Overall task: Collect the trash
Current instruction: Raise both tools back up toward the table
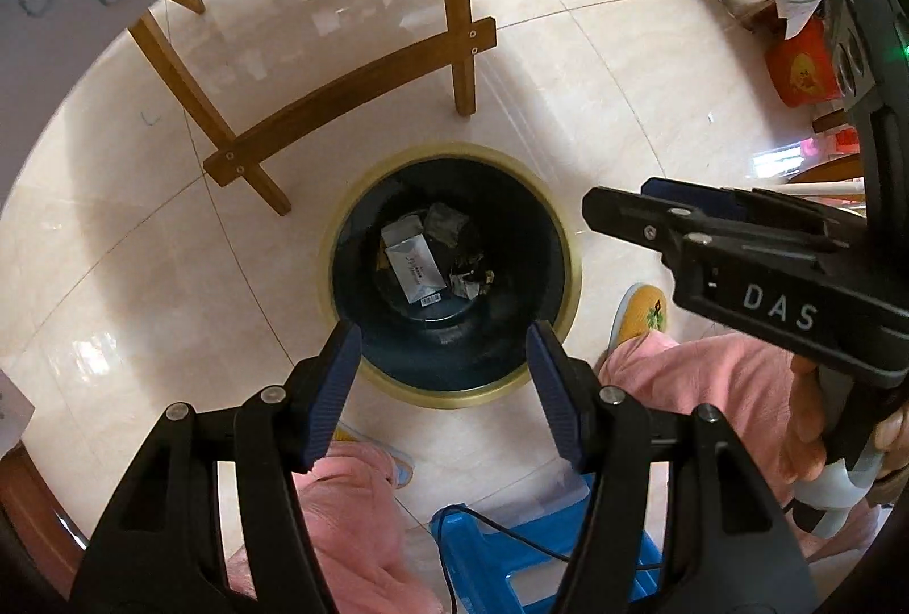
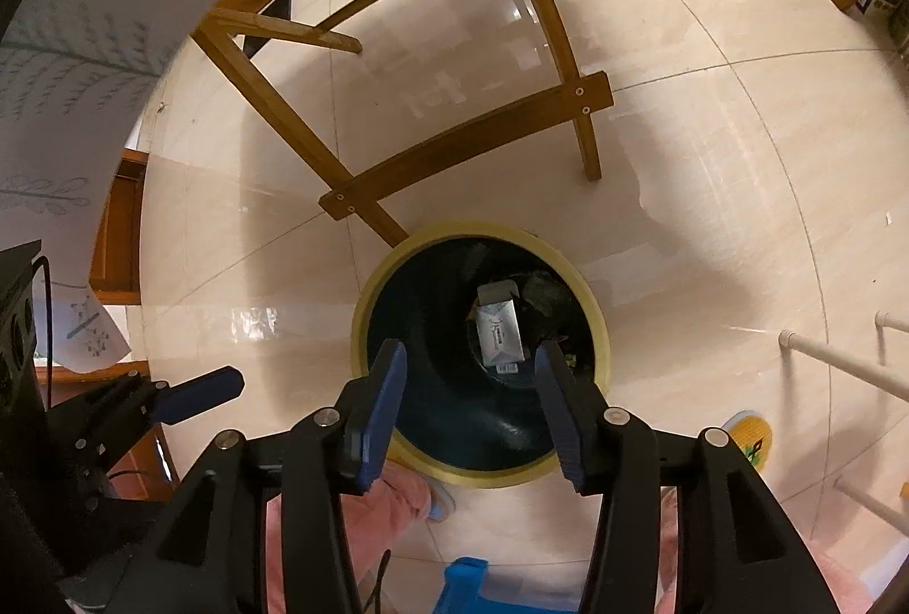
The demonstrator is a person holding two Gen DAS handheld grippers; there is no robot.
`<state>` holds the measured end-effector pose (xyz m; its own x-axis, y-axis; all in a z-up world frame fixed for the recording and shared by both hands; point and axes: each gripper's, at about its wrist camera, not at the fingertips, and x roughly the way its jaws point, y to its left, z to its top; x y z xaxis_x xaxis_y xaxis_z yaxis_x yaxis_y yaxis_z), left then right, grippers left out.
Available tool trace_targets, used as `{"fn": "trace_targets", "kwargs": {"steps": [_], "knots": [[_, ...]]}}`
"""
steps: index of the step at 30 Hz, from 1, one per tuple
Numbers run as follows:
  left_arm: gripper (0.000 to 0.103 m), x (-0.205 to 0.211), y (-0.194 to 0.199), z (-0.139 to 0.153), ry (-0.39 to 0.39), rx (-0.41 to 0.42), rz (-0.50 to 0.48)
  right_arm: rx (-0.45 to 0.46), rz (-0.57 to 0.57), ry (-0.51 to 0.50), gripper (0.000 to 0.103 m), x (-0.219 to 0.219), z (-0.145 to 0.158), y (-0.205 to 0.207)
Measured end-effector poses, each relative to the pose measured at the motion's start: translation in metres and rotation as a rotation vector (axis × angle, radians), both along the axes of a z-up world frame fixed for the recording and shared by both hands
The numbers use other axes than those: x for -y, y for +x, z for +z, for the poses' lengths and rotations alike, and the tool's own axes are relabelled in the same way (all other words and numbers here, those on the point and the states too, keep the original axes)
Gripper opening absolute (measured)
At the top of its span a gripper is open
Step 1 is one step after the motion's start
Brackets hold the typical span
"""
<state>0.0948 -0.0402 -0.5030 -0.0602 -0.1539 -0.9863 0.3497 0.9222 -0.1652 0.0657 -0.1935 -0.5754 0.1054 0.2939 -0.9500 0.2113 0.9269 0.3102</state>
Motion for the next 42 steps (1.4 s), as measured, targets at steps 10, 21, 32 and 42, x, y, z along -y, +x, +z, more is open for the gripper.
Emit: {"fn": "trace_targets", "kwargs": {"steps": [10,21,32,42], "knots": [[0.058,-0.007,-0.001,0.055,-0.013,0.09,0.082,0.039,0.034,-0.053,0.048,-0.002,0.056,-0.004],[0.058,-0.015,-0.006,0.167,-0.023,0.169,0.103,0.076,0.062,-0.087,0.048,0.002,0.164,-0.005],[0.058,-0.033,0.031,0.29,-0.044,0.307,0.139,0.216,0.106,-0.091,0.048,-0.013,0.297,0.024],[0.058,-0.049,0.096,0.356,-0.04,0.458,0.146,0.38,0.172,-0.115,0.049,-0.03,0.385,0.097]]}}
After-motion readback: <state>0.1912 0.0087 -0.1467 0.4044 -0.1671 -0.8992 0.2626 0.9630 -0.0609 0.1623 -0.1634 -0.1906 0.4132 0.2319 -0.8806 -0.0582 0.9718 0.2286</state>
